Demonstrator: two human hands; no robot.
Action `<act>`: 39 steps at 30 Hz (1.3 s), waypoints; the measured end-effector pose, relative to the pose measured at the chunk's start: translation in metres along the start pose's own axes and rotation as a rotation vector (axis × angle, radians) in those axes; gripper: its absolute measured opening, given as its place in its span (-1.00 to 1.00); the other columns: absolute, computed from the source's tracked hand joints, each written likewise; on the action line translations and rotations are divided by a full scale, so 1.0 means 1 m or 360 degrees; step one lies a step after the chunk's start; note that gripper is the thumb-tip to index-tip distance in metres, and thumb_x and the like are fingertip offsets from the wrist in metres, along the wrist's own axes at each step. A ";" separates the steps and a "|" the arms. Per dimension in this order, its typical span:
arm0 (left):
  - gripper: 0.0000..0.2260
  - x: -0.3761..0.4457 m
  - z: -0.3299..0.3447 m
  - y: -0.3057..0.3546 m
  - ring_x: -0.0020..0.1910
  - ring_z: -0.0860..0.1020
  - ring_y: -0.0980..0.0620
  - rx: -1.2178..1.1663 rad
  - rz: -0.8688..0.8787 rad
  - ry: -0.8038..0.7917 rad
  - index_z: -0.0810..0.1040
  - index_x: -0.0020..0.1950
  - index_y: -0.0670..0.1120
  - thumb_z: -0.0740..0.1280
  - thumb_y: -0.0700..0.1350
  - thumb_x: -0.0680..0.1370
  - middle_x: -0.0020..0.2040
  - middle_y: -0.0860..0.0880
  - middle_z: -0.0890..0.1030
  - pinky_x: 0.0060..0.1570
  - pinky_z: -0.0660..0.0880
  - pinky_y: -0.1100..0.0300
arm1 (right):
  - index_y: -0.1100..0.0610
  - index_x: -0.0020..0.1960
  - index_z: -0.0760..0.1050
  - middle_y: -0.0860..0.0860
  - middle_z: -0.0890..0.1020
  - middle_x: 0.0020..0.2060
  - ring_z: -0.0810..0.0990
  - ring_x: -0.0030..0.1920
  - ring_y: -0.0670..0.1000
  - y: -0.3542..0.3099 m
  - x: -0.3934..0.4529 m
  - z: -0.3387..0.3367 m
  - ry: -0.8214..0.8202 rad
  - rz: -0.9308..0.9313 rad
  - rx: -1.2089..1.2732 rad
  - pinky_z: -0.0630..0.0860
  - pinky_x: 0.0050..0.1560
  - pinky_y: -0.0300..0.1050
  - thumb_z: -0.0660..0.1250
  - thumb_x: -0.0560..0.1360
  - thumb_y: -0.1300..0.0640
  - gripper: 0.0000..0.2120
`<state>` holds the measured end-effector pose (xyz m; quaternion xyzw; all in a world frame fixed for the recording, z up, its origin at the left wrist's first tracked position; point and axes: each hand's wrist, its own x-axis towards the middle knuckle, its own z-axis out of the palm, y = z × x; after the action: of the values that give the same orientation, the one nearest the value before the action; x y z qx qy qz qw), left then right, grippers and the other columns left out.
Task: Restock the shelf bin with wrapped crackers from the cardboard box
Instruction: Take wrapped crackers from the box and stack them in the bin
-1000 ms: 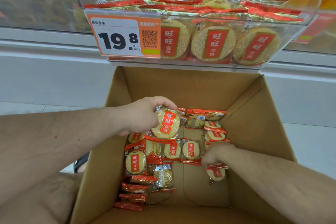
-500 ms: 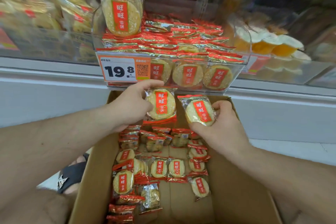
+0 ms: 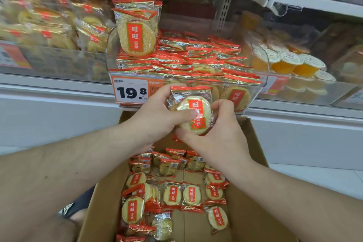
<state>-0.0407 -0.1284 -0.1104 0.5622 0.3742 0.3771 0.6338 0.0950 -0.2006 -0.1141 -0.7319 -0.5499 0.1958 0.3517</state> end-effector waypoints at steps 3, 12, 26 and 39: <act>-0.46 0.003 -0.006 0.007 0.00 0.62 0.05 0.0203 0.0158 0.0090 0.48 0.22 0.21 0.46 -0.34 0.45 0.16 -0.02 0.60 -0.09 0.62 0.12 | -0.17 0.09 0.19 -0.19 0.52 0.00 0.57 -0.06 -0.18 -0.010 0.008 -0.007 -0.0050 -0.0008 0.0039 0.58 -0.09 -0.07 0.48 0.08 -0.42 -0.24; -0.19 -0.010 -0.028 0.036 0.12 0.62 -0.08 0.0379 0.0301 -0.0265 0.10 0.45 0.41 0.43 -0.27 0.51 0.31 -0.18 0.47 0.14 0.55 -0.16 | 0.12 0.15 0.54 0.02 0.72 -0.01 0.69 0.03 0.00 -0.017 0.034 -0.035 -0.0595 0.0040 0.0881 0.60 0.09 0.00 0.53 0.18 -0.03 -0.42; -0.56 -0.002 -0.078 0.063 -0.10 0.46 0.16 0.0535 0.0785 0.1050 0.30 0.18 0.13 0.44 -0.18 0.46 -0.04 0.13 0.44 -0.07 0.50 0.17 | 0.16 -0.04 0.58 -0.03 0.68 -0.28 0.60 -0.41 -0.22 -0.098 0.097 -0.049 -0.0300 -0.0292 0.0875 0.47 -0.38 -0.39 0.44 0.47 0.28 -0.90; -0.39 0.011 -0.090 0.043 0.00 0.50 0.37 0.0492 0.0360 0.0863 0.18 0.49 0.01 0.37 -0.24 0.52 0.06 0.30 0.49 -0.01 0.49 0.24 | 0.02 0.00 0.58 -0.15 0.64 -0.15 0.60 -0.12 -0.15 -0.138 0.153 0.026 -0.0080 -0.0383 0.0203 0.53 -0.08 -0.20 0.54 0.39 -0.04 -0.74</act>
<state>-0.1188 -0.0761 -0.0758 0.5689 0.5172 0.5197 0.3724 0.0339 -0.0284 -0.0155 -0.6315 -0.6288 0.2049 0.4047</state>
